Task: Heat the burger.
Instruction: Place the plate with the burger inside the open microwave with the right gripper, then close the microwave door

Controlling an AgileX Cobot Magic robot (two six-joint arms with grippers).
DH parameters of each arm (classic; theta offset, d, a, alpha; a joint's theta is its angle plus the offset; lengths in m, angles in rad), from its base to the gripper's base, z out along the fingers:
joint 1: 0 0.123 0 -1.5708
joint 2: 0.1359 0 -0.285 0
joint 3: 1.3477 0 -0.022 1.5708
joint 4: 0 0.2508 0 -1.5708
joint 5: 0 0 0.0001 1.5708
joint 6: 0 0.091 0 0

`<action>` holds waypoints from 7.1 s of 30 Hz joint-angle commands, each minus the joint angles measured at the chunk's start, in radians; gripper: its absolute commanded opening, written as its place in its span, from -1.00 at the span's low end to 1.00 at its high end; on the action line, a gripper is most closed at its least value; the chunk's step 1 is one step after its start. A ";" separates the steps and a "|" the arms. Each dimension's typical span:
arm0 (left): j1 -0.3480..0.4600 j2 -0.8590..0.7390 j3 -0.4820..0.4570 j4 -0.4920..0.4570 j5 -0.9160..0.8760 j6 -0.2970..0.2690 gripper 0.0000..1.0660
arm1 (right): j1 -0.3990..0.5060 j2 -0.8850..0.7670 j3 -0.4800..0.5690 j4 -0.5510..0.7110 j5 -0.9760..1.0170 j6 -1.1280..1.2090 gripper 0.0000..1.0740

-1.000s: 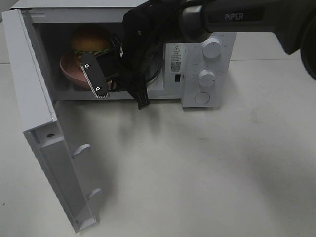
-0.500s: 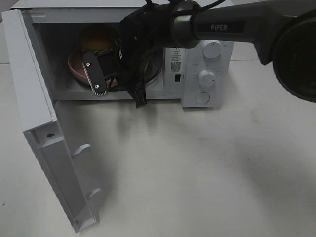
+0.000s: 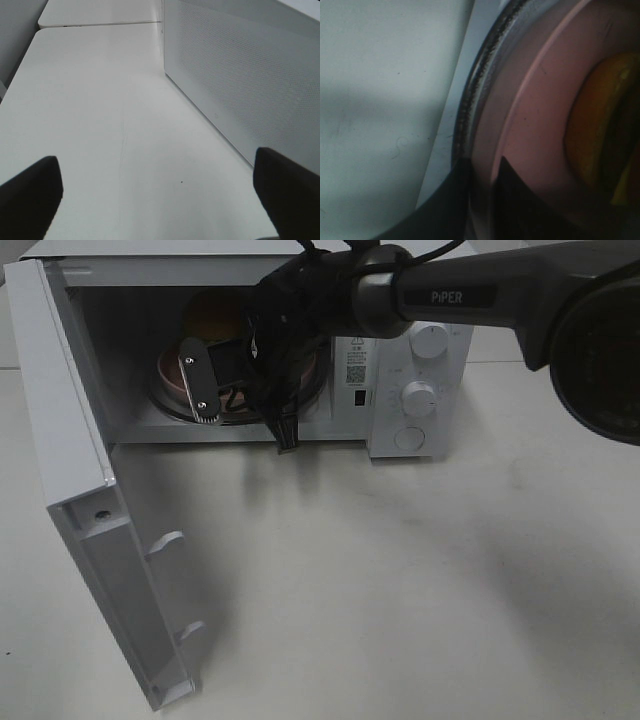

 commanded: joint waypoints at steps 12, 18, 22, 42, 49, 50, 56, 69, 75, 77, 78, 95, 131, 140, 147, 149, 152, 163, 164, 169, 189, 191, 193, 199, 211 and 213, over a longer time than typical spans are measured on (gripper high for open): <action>-0.004 -0.021 0.004 -0.003 -0.013 -0.003 0.84 | 0.002 -0.026 -0.003 0.036 0.017 0.051 0.39; -0.004 -0.021 0.004 -0.003 -0.013 -0.003 0.84 | 0.002 -0.100 0.123 0.043 -0.062 0.050 0.44; -0.004 -0.021 0.004 -0.003 -0.013 -0.003 0.84 | 0.002 -0.149 0.201 0.042 -0.102 0.036 0.43; -0.004 -0.021 0.004 -0.003 -0.013 -0.003 0.84 | 0.002 -0.460 0.645 0.035 -0.246 0.127 0.42; -0.004 -0.021 0.004 -0.003 -0.013 -0.003 0.84 | 0.002 -0.551 0.746 0.032 -0.243 0.207 0.42; -0.004 -0.021 0.004 -0.003 -0.013 -0.003 0.84 | 0.002 -0.589 0.784 0.032 -0.237 0.235 0.42; -0.004 -0.021 0.004 -0.003 -0.013 -0.003 0.84 | 0.002 -0.683 0.865 0.040 -0.214 0.335 0.42; -0.004 -0.021 0.004 -0.003 -0.013 -0.003 0.84 | 0.002 -0.944 1.006 0.039 0.003 0.885 0.42; -0.004 -0.021 0.004 -0.003 -0.013 -0.003 0.84 | 0.002 -1.028 1.025 0.044 0.183 1.027 0.42; -0.004 -0.021 0.004 -0.003 -0.013 -0.003 0.84 | 0.002 -1.054 1.025 0.042 0.280 1.087 0.42; -0.004 -0.021 0.004 -0.003 -0.013 -0.003 0.84 | 0.002 -1.054 1.025 0.042 0.280 1.087 0.42; -0.004 -0.021 0.004 -0.003 -0.013 -0.003 0.84 | 0.002 -1.230 1.128 0.081 0.436 1.109 0.42; -0.004 -0.021 0.004 -0.003 -0.013 -0.003 0.84 | -0.561 -2.220 1.425 0.206 0.495 1.158 0.42; -0.004 -0.020 0.004 -0.003 -0.013 -0.003 0.84 | -0.583 -2.394 1.426 0.214 0.494 1.158 0.42; -0.004 -0.019 0.004 -0.003 -0.013 -0.005 0.84 | -0.583 -2.395 1.426 0.218 0.494 1.158 0.42; -0.004 -0.019 0.004 -0.003 -0.013 -0.005 0.84 | -0.583 -2.394 1.426 0.218 0.494 1.158 0.42; -0.004 -0.019 0.004 -0.003 -0.013 -0.005 0.84 | -0.583 -2.394 1.426 0.218 0.494 1.158 0.42; -0.004 -0.019 0.004 -0.003 -0.013 -0.006 0.84 | -0.583 -2.394 1.426 0.218 0.494 1.158 0.42; -0.004 -0.019 0.004 -0.003 -0.013 -0.006 0.84 | -0.583 -2.394 1.426 0.218 0.494 1.158 0.42; -0.004 -0.019 0.004 -0.003 -0.013 -0.006 0.84 | -0.583 -2.394 1.426 0.218 0.494 1.158 0.42; -0.004 -0.019 0.004 -0.003 -0.013 -0.006 0.84 | -0.583 -2.394 1.426 0.218 0.494 1.158 0.42; -0.004 -0.019 0.004 -0.003 -0.013 -0.006 0.84 | -0.583 -2.394 1.426 0.218 0.494 1.158 0.42; -0.004 -0.018 0.004 -0.008 -0.013 -0.005 0.84 | -0.583 -2.394 1.426 0.218 0.494 1.158 0.42; -0.004 0.028 -0.055 -0.003 -0.013 -0.001 0.84 | -0.583 -2.394 1.426 0.218 0.494 1.158 0.42; -0.004 0.206 -0.064 0.003 -0.144 0.001 -0.20 | -0.583 -2.394 1.426 0.218 0.494 1.158 0.42; -0.004 0.262 -0.064 0.007 -0.178 0.001 -0.47 | -0.583 -2.394 1.426 0.218 0.494 1.158 0.42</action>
